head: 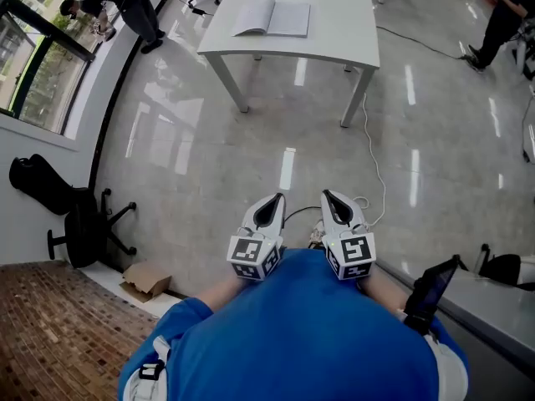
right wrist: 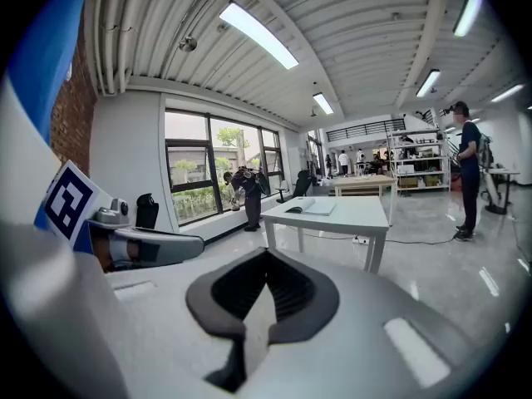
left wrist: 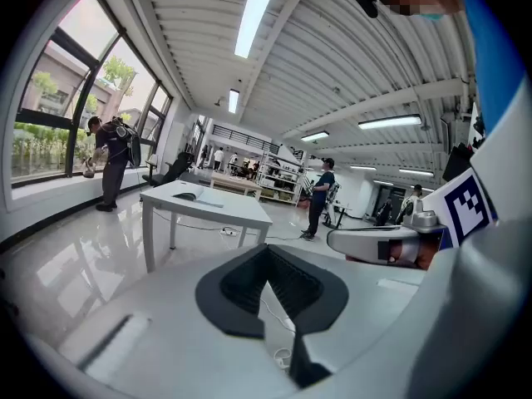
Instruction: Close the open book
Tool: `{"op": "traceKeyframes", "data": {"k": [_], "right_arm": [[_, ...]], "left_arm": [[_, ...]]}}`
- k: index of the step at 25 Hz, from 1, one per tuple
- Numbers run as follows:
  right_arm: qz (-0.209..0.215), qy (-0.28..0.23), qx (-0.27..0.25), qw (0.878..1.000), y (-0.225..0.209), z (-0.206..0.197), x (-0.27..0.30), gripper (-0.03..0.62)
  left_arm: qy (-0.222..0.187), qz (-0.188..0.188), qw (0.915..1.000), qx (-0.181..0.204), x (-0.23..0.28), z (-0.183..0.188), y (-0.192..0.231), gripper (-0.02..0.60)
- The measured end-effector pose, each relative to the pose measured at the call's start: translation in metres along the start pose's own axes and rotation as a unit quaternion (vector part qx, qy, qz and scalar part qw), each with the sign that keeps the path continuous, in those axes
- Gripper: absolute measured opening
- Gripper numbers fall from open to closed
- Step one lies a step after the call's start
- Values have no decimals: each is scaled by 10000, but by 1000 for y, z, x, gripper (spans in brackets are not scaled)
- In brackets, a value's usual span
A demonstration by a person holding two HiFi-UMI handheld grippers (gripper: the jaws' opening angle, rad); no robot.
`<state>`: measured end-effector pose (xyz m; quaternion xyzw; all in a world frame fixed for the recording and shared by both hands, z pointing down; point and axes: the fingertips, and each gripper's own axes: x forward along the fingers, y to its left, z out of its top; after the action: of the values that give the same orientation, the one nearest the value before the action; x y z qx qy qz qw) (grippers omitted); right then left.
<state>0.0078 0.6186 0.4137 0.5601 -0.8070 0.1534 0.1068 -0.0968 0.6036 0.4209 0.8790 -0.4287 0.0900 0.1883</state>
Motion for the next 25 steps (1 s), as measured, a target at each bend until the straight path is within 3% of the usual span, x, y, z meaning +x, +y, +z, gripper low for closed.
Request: {"op": "traceKeyframes", "data": {"k": [9,18,25], "right_arm": [[226,-104,-97,9996,-68,27,36,2],[325,-61,-17,9995,-95,36,61,2],[187,2,-18,9998,-124,52,103,2]], "left_arm": [[-145,213,9997,2,71,30,-14,8],[-131,396,9991,-16,109,51,-5,8],[-130,198,9997,5,161,64,17,8]]}}
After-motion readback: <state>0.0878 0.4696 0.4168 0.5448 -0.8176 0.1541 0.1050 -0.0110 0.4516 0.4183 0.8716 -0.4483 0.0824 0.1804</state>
